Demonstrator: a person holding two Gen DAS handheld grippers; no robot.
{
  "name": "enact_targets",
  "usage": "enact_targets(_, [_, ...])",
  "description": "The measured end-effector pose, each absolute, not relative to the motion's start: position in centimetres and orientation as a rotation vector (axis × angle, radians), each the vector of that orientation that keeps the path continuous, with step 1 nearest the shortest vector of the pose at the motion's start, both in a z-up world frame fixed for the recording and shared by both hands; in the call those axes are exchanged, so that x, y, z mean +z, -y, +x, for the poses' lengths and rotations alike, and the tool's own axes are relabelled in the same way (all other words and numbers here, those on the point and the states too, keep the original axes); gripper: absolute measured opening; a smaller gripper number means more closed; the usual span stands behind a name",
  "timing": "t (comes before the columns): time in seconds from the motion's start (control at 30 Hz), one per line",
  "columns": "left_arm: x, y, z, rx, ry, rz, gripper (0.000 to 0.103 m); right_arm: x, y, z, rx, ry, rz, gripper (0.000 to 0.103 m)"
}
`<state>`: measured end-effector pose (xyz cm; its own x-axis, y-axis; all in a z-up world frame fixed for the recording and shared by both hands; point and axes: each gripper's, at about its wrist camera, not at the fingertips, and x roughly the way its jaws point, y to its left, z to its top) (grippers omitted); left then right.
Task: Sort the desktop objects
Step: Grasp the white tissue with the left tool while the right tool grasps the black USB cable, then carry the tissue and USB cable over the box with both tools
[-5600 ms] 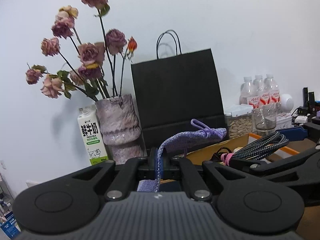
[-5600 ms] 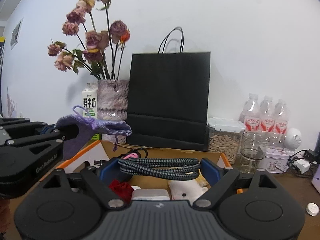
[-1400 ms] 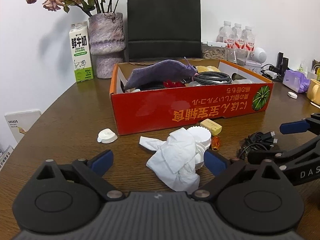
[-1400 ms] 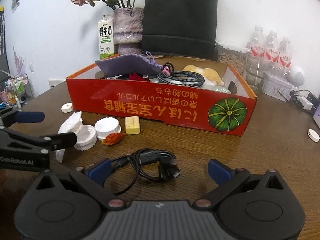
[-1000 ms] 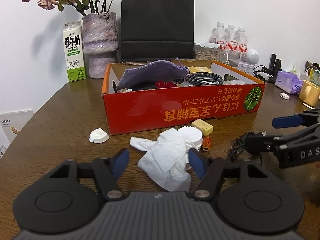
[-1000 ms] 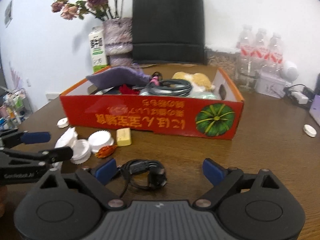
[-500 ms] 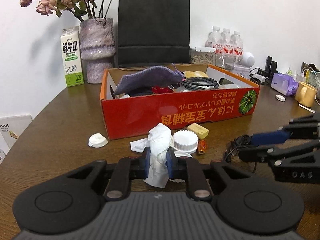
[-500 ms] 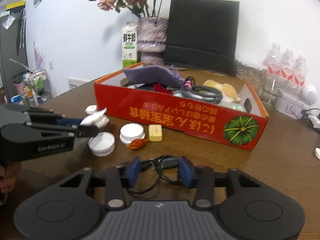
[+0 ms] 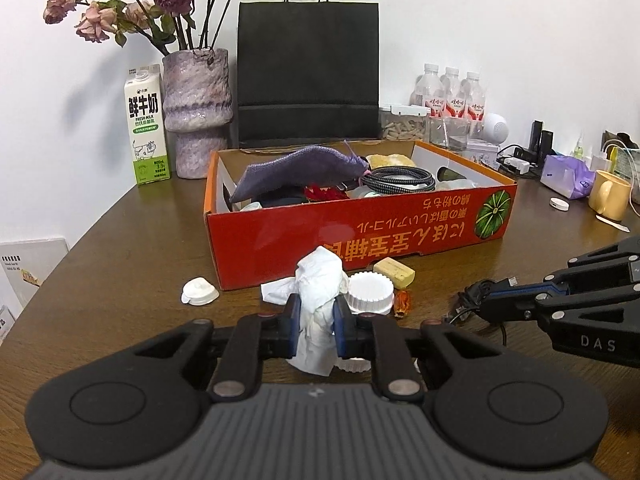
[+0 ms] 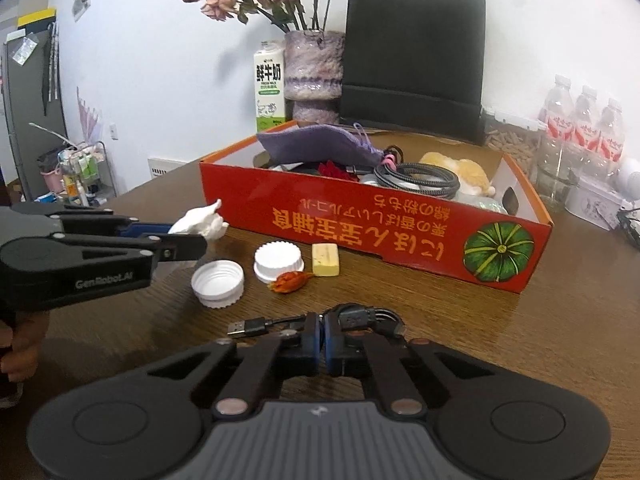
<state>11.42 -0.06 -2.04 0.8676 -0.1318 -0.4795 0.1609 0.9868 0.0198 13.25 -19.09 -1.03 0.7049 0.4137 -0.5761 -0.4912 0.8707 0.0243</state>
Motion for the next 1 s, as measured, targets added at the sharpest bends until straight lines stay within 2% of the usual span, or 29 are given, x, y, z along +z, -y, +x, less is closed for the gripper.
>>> enact_targets(1.0, [-0.8,0.7,10.4,-0.115,-0.404,0.065,0.017,2.3,19.4,11.9,0.474,-0.424,-0.059,0.0])
